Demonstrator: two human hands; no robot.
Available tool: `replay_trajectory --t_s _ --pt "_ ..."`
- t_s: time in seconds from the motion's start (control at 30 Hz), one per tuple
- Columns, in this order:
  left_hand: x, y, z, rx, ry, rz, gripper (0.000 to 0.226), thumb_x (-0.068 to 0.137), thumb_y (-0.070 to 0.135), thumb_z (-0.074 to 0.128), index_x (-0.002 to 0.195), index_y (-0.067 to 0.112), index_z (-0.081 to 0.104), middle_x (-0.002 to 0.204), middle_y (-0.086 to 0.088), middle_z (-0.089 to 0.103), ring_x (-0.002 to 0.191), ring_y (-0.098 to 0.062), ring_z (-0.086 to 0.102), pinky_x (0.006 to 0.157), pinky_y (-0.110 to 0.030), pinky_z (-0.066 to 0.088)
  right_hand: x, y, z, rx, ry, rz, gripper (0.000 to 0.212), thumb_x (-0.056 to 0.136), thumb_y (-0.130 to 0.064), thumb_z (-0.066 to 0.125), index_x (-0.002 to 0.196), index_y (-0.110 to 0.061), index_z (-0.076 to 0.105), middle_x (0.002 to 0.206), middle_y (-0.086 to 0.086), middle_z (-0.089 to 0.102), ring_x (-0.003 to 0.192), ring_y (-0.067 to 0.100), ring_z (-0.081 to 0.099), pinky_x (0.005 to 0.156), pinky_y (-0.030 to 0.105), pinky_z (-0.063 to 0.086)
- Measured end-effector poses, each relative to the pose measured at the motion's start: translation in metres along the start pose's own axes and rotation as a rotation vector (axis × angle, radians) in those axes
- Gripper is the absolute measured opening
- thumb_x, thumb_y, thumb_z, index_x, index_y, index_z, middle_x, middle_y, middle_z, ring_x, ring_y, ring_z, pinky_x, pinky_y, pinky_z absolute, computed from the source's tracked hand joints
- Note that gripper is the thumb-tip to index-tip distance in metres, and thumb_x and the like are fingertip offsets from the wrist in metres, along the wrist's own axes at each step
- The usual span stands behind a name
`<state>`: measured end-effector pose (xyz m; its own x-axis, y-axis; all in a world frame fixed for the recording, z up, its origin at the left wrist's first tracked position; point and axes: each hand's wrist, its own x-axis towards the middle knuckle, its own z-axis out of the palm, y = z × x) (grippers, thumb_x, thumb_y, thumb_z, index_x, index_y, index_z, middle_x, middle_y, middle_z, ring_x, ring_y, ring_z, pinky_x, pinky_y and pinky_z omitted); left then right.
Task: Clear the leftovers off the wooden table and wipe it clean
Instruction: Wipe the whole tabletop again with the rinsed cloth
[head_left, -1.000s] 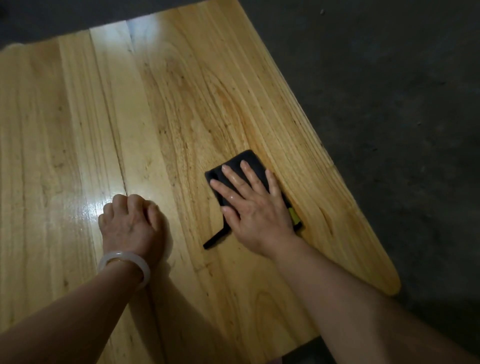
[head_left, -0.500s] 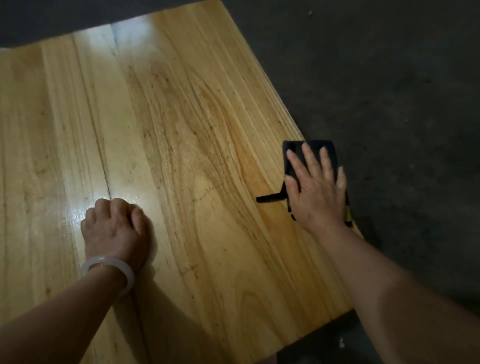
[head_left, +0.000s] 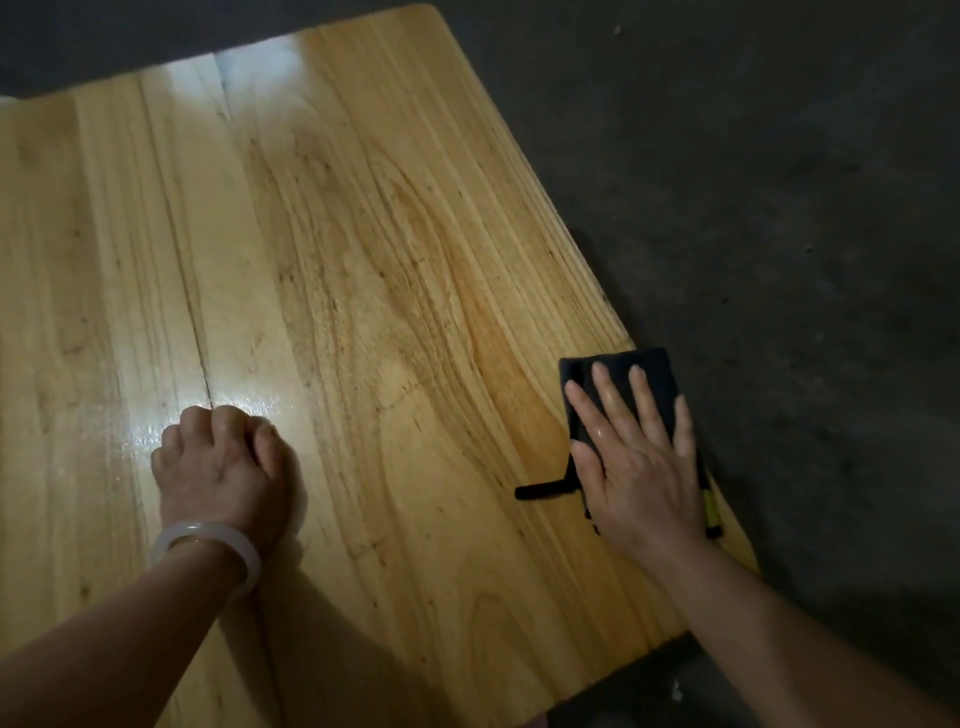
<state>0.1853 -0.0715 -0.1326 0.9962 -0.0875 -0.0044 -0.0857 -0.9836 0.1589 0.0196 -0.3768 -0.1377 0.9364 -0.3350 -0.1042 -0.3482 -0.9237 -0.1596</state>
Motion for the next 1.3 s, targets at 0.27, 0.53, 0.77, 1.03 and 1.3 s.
replay_trajectory --t_s 0.27,0.53,0.77,1.03,1.3 --pt "-0.001 0.001 -0.001 0.001 0.011 0.008 0.035 0.085 0.035 0.027 0.091 0.009 0.049 0.095 -0.014 0.042 0.09 -0.031 0.039 0.086 -0.048 0.033 0.061 0.015 -0.012 -0.024 -0.062 -0.255 0.054 0.1 -0.047 0.022 0.154 -0.039 0.021 0.164 -0.013 0.008 0.152 0.016 -0.001 0.119 0.058 0.005" --pt "0.001 -0.002 -0.003 0.016 0.013 0.008 0.039 0.085 0.037 0.027 0.094 0.007 0.05 0.097 -0.016 0.043 0.092 -0.033 0.039 0.086 -0.049 0.033 0.112 0.029 -0.022 -0.038 -0.112 -0.336 0.055 0.098 -0.05 0.018 0.153 -0.043 0.017 0.163 -0.017 0.003 0.151 0.011 -0.007 0.121 0.054 0.003" --pt "0.0 -0.003 -0.002 0.029 0.021 0.018 0.033 0.085 0.033 0.031 0.094 0.007 0.048 0.097 -0.016 0.042 0.091 -0.033 0.038 0.087 -0.051 0.033 0.079 0.041 -0.013 0.035 -0.041 -0.254 0.054 0.101 -0.049 0.021 0.154 -0.039 0.018 0.164 -0.013 0.006 0.152 0.014 -0.005 0.121 0.055 0.006" --pt "0.002 0.001 -0.002 0.023 0.032 0.035 0.02 0.094 0.026 0.038 0.095 0.007 0.045 0.098 -0.016 0.04 0.093 -0.035 0.037 0.089 -0.051 0.033 -0.02 0.068 -0.006 0.037 0.006 -0.195 0.053 0.103 -0.043 0.027 0.154 -0.033 0.022 0.164 -0.008 0.013 0.152 0.02 0.004 0.119 0.058 0.012" --pt "0.008 -0.002 -0.009 -0.013 -0.086 0.089 0.03 0.096 0.03 0.039 0.104 0.003 0.051 0.106 -0.019 0.044 0.102 -0.037 0.04 0.092 -0.051 0.033 -0.069 0.048 -0.001 0.005 0.054 -0.076 0.051 0.102 -0.04 0.027 0.153 -0.031 0.028 0.162 -0.005 0.021 0.152 0.022 0.01 0.118 0.06 0.012"
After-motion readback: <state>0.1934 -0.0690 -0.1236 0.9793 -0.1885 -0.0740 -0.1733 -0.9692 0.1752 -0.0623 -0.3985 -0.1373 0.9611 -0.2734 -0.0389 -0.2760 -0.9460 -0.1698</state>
